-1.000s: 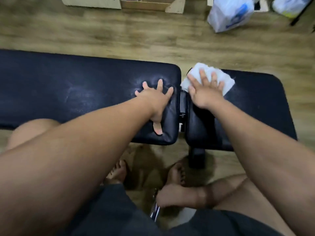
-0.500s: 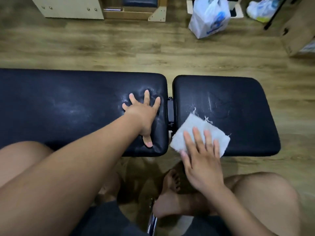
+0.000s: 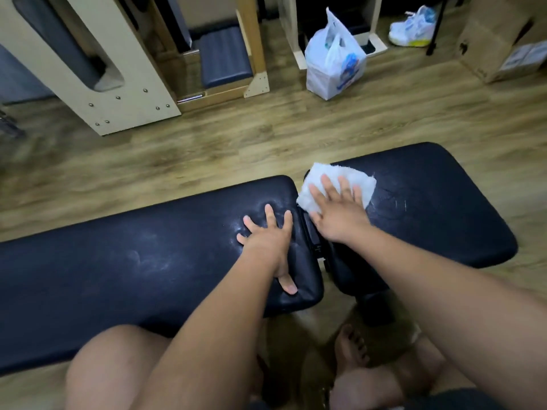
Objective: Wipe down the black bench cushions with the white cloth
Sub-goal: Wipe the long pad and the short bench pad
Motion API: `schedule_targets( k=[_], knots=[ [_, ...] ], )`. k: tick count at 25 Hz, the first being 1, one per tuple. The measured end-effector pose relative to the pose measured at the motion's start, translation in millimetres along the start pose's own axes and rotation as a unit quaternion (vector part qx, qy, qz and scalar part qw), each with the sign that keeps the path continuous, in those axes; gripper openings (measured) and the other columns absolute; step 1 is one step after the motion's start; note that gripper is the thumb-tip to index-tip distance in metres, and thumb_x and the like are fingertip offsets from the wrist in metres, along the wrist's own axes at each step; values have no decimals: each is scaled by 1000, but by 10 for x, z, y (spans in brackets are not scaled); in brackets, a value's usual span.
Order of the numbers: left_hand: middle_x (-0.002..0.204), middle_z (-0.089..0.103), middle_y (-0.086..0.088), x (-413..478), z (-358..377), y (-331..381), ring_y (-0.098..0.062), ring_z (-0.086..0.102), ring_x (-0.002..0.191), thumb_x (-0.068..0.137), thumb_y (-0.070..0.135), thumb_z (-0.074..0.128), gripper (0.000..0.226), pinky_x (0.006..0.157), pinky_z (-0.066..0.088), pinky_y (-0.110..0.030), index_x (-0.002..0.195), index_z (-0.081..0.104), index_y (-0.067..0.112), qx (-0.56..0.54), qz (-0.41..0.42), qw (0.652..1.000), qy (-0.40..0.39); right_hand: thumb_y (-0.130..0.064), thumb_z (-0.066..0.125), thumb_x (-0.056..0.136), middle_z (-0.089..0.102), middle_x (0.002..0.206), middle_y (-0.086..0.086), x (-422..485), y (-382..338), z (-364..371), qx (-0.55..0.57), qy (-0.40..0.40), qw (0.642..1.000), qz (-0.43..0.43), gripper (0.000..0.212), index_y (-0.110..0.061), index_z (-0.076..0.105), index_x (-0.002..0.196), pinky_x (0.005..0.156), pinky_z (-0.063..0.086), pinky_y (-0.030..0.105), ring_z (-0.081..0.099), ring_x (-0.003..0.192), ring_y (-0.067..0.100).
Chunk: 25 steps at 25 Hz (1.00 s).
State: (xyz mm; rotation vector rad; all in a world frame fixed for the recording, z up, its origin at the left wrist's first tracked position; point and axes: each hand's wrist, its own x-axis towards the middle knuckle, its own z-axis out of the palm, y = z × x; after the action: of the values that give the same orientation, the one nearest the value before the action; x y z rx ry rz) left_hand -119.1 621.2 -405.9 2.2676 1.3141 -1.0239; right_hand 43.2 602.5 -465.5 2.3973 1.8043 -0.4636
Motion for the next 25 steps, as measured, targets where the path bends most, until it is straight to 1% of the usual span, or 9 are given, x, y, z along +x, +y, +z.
schedule_targets(
  k=[4, 6, 9, 12, 16, 17, 20, 22, 25],
  knots=[
    [155, -39, -10, 22, 4, -7, -61, -16, 139, 46, 48, 96, 164, 110, 18, -74, 148, -30, 30, 2, -8, 1000, 0, -53, 34, 88, 23, 159, 2, -978, 115, 346, 16, 118, 992, -36, 63, -30, 34, 147, 117, 9, 51, 15, 146, 33],
    [155, -39, -10, 27, 7, -3, -61, -14, 140, 46, 48, 96, 163, 109, 19, -74, 148, -30, 29, 7, -10, 1000, 0, -39, 49, 80, 47, 146, 1, -1456, 149, 434, 68, 139, 985, -71, 54, -27, 55, 133, 112, 23, 47, 36, 138, 29],
    [155, -38, -11, 25, -6, 3, -62, -13, 139, 47, 51, 95, 162, 109, 21, -73, 148, -31, 29, 15, -9, 1000, 1, -10, 52, 70, 65, 123, -6, -1847, 220, 495, 190, 157, 964, -100, 46, -27, 67, 109, 103, 33, 31, 52, 123, 18],
    [156, -38, -10, -2, -7, 0, -62, -12, 140, 47, 52, 94, 162, 109, 21, -73, 149, -30, 30, 17, -12, 1000, 5, 5, 54, 86, 71, 90, -14, -1871, 259, 53, 487, 168, 856, 44, 39, -32, 65, 93, 76, 44, 14, 63, 87, -2],
    [157, -37, -9, -41, -12, 3, -60, -13, 141, 49, 51, 94, 160, 110, 21, -71, 149, -29, 31, 17, -14, 1000, 7, -3, 61, 88, 72, 90, 4, -1693, 448, -608, 739, 102, 658, 104, 15, -12, 64, 99, 74, 54, 34, 67, 79, 17],
    [156, -37, -8, -46, -16, 3, -60, -13, 141, 49, 51, 94, 160, 111, 21, -71, 149, -29, 31, 18, -14, 1000, 7, -8, 64, 87, 72, 97, 6, -1618, 530, -678, 728, 104, 669, 108, 16, -14, 63, 103, 78, 54, 38, 68, 84, 20],
    [156, -37, -9, -33, -12, 13, -61, -13, 141, 48, 51, 94, 161, 110, 20, -72, 149, -29, 31, 16, -18, 1000, 6, -30, 66, 87, 61, 121, -1, -1478, 751, -637, 397, 176, 889, 145, 45, -22, 52, 130, 92, 43, 33, 58, 112, 19],
    [156, -37, -10, -10, 0, 9, -62, -12, 140, 47, 52, 94, 162, 111, 20, -72, 149, -29, 30, 19, -20, 1000, 13, -28, 62, 89, 55, 131, 6, -1490, 705, -450, 267, 216, 935, 92, 55, -17, 45, 140, 98, 39, 32, 50, 122, 24],
    [157, -36, -12, 13, 22, 0, -63, -10, 140, 46, 54, 93, 163, 110, 21, -71, 149, -30, 28, 25, -11, 999, 23, -41, 38, 94, 47, 145, 10, -1578, 417, 158, 112, 80, 990, -7, 54, -14, 47, 141, 111, 34, 43, 40, 135, 34]
  ],
)
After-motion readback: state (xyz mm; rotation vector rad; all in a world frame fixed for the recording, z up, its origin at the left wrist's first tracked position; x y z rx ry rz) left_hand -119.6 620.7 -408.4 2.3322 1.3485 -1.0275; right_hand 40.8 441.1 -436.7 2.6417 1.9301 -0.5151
